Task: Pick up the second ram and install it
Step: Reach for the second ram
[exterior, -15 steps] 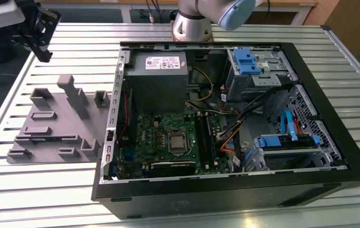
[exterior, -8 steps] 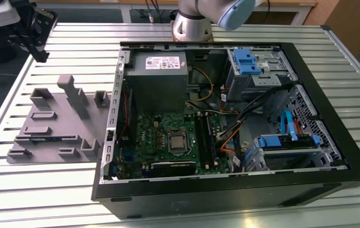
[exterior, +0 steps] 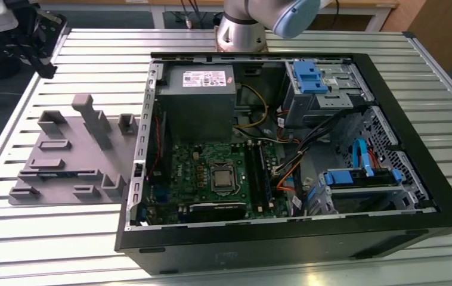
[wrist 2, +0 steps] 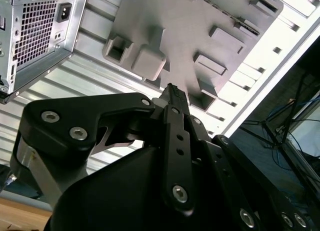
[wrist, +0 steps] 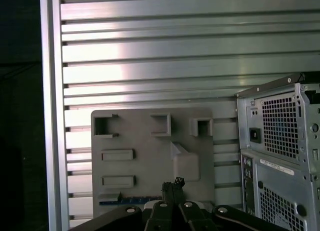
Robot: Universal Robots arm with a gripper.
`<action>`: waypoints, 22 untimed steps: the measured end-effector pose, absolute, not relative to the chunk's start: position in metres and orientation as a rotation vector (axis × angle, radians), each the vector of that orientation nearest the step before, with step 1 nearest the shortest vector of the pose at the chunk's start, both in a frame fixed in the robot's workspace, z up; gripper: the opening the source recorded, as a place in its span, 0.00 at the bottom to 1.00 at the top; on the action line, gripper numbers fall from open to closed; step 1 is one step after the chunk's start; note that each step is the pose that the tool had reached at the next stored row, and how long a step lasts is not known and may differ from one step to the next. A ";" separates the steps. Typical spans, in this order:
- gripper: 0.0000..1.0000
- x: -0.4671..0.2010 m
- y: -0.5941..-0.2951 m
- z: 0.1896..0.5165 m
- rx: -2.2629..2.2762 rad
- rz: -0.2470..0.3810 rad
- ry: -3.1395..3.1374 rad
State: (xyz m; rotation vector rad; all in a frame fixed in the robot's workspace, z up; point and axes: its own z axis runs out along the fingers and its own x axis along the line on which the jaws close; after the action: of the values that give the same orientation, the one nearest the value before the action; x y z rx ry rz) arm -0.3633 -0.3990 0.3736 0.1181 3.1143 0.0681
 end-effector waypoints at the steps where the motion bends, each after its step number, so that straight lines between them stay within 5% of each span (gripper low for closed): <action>1: 0.11 -0.364 -0.399 0.374 0.118 0.068 3.114; 22: 0.11 -0.379 -0.399 0.373 0.118 0.068 3.114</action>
State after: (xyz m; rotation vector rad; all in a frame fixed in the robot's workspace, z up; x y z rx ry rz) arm -0.3786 -0.3989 0.3730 0.1181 3.1144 0.0681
